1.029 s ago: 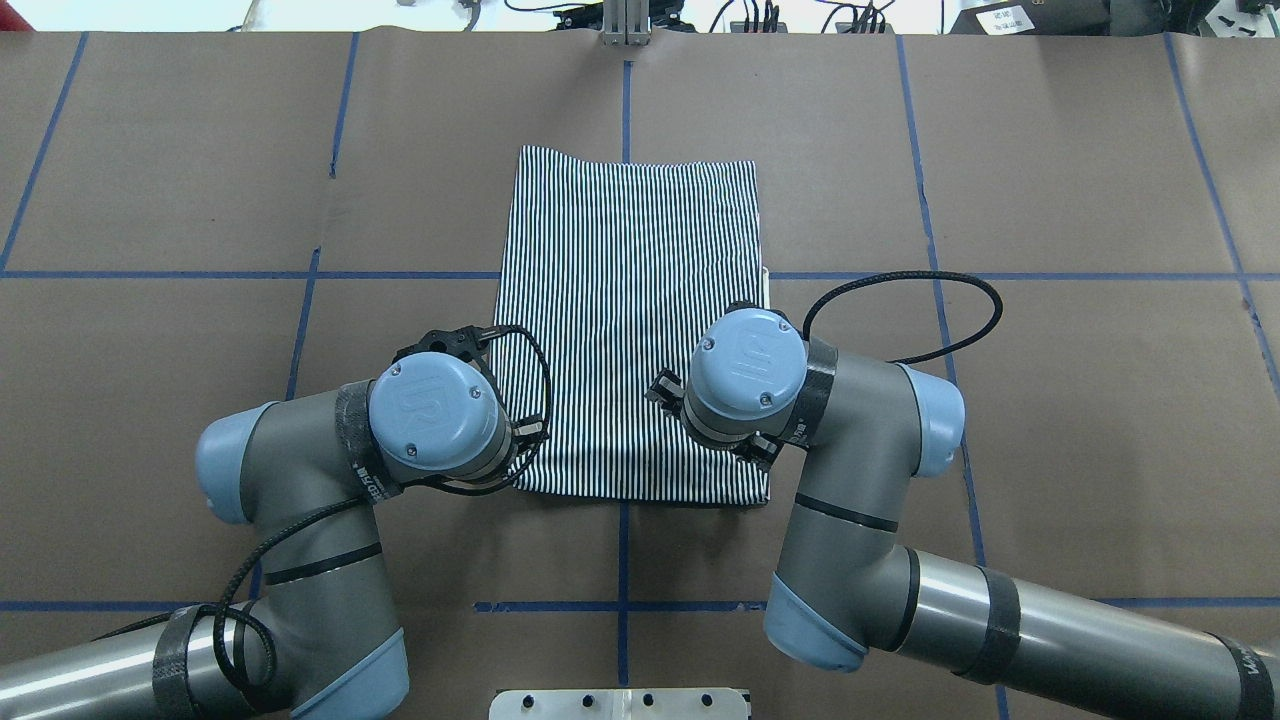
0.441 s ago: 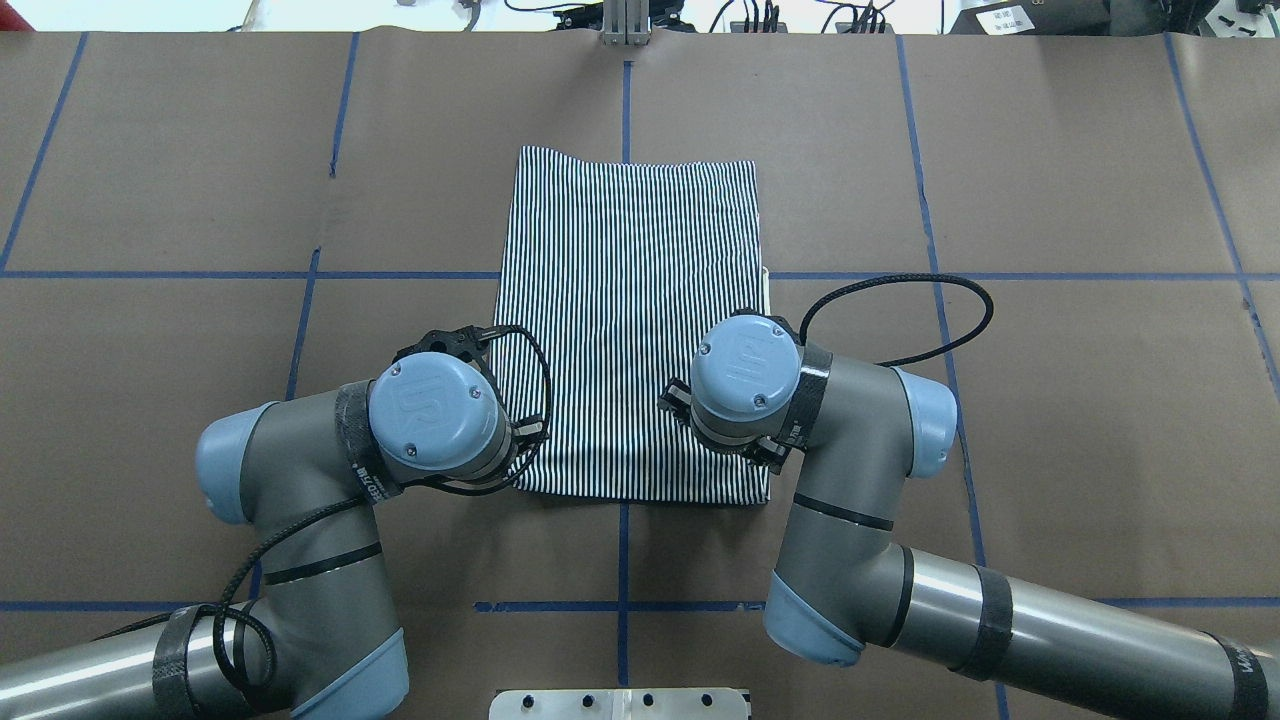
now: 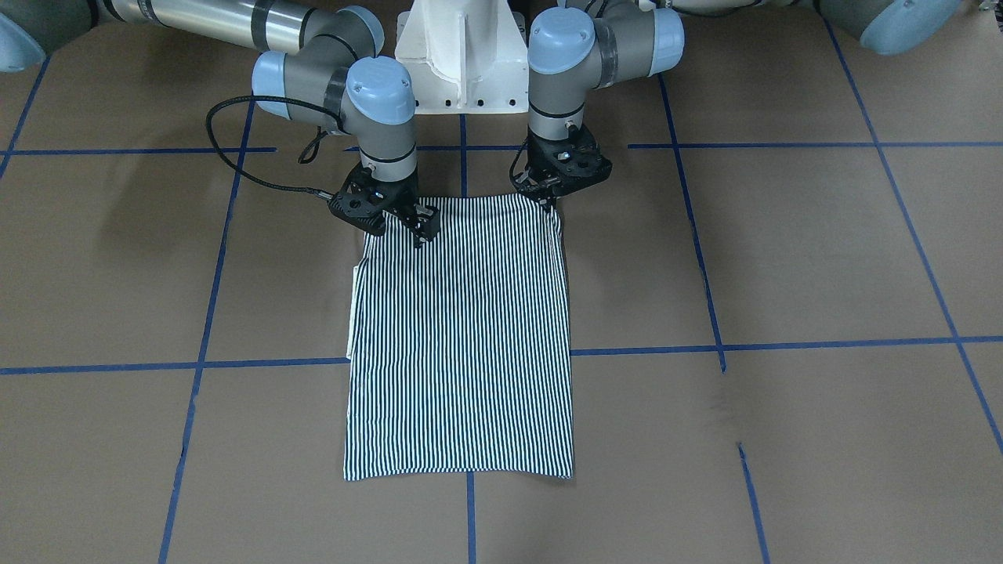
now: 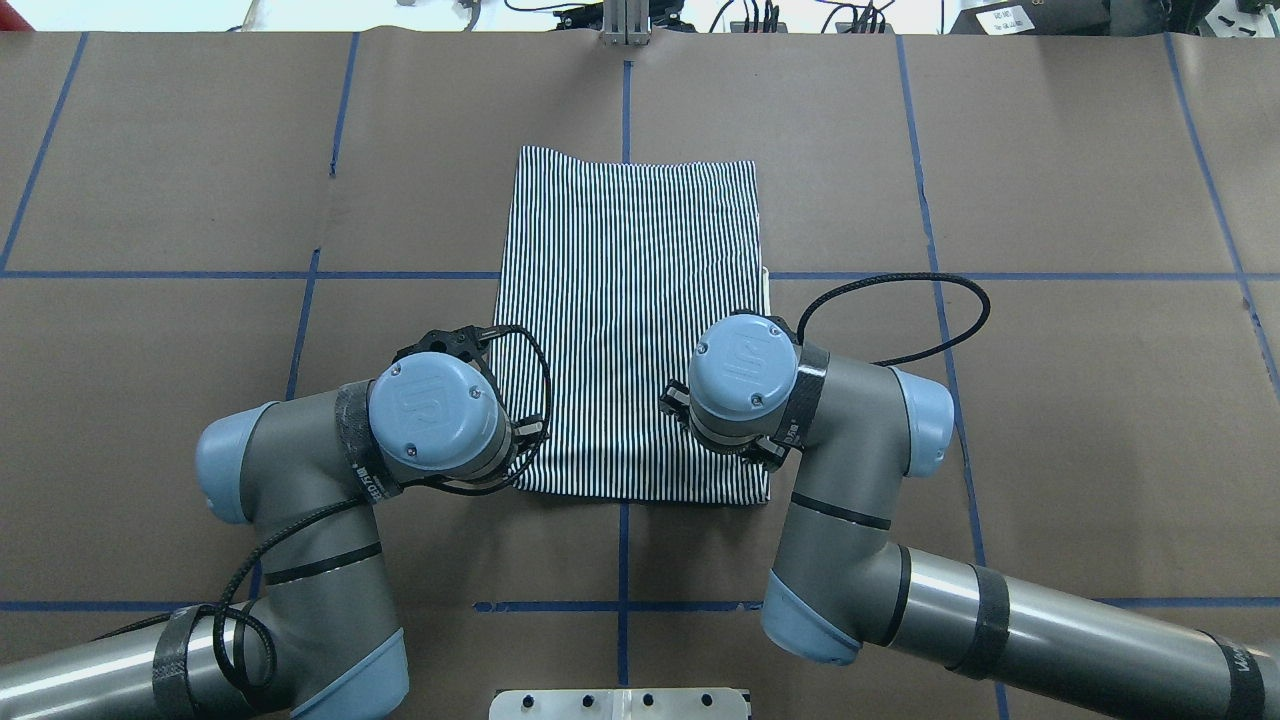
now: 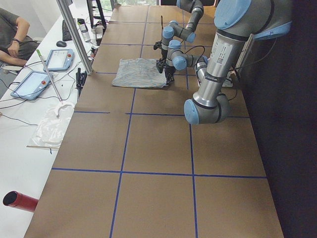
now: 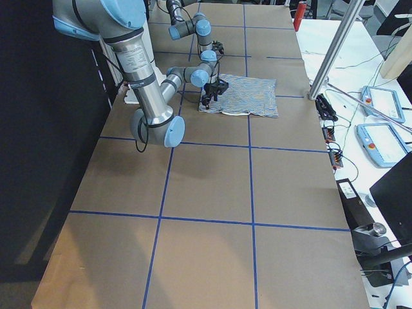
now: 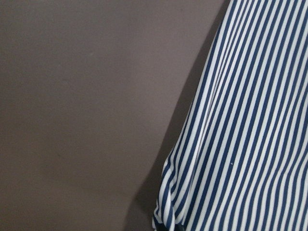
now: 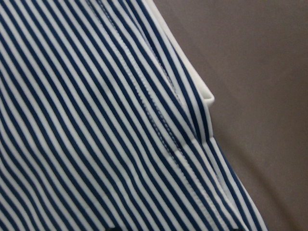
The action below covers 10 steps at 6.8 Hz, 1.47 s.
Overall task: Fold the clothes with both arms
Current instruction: 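Grasp the shirt's near edge with both grippers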
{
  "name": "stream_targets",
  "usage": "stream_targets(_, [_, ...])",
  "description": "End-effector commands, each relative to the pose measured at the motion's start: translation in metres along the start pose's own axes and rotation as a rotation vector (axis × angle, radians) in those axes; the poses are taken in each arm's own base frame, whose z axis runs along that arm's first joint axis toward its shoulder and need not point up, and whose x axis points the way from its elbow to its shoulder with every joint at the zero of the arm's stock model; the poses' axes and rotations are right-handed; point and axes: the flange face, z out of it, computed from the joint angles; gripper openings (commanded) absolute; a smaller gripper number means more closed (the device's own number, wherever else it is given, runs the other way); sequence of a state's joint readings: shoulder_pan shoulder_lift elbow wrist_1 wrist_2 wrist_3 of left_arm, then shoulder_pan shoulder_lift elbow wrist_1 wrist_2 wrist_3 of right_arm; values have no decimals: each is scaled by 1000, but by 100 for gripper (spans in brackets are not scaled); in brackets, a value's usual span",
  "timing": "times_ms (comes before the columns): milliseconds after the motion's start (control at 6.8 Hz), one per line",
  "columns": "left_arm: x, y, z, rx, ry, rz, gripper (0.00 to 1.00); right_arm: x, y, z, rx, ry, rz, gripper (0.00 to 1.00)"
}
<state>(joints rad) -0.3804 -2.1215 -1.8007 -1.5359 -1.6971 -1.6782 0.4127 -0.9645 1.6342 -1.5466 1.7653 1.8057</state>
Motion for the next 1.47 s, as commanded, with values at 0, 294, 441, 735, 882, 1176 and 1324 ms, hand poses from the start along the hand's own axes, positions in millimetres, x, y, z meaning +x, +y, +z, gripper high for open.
stream_targets(0, [0,0,0,0,1,0,0,-2,1,-2,-3,-4,-1,10])
stream_targets(294, [0,0,1,2,0,0,0,-2,1,-2,-5,-5,-3,0])
stream_targets(441, [0,0,1,2,0,0,0,-5,3,-5,-6,-12,-3,0])
stream_targets(735, [0,1,2,1,-2,1,0,-14,6,-13,-10,-34,-7,0])
stream_targets(882, [0,1,1,1,0,1,0,-15,6,-14,-9,-37,-6,0])
stream_targets(1176, [1,2,-7,1,15,-3,0,-12,9,-24,-18,-61,-11,0])
stream_targets(1324, [2,13,-32,-18,63,7,0,-7,11,-35,-30,-80,-15,0])
